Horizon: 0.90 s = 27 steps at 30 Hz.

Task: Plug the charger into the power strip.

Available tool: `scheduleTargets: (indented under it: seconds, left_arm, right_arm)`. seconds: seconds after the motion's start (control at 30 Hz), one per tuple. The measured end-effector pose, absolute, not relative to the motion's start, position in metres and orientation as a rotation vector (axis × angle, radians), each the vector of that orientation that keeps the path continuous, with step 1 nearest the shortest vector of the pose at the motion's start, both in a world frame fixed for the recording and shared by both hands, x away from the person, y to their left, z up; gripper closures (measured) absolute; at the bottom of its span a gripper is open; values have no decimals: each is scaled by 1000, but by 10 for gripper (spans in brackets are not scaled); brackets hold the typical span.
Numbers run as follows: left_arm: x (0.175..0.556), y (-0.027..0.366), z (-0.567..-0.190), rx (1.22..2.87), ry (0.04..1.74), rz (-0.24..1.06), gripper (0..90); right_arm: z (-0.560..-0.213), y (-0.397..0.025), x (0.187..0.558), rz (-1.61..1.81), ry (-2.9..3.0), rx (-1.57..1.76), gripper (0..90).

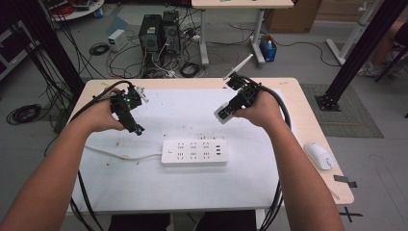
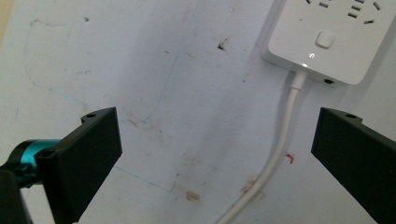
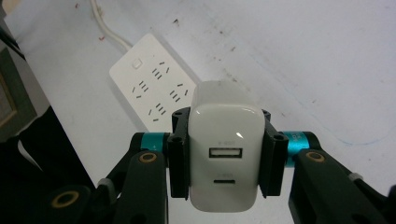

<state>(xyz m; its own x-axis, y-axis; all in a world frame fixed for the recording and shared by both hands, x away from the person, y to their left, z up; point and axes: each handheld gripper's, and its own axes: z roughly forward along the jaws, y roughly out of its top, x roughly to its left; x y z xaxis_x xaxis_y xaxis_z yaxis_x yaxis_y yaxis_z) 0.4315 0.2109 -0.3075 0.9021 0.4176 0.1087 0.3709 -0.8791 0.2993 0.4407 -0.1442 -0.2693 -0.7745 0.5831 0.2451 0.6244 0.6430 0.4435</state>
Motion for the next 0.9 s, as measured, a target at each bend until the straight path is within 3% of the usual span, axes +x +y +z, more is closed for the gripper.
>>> scheduleTargets:
  seconds: [0.9]
  left_arm:
    - [426,223,-319,2810,622,221,17]
  right_arm:
    - [-337,-59,438,-253,-3037,-379,624]
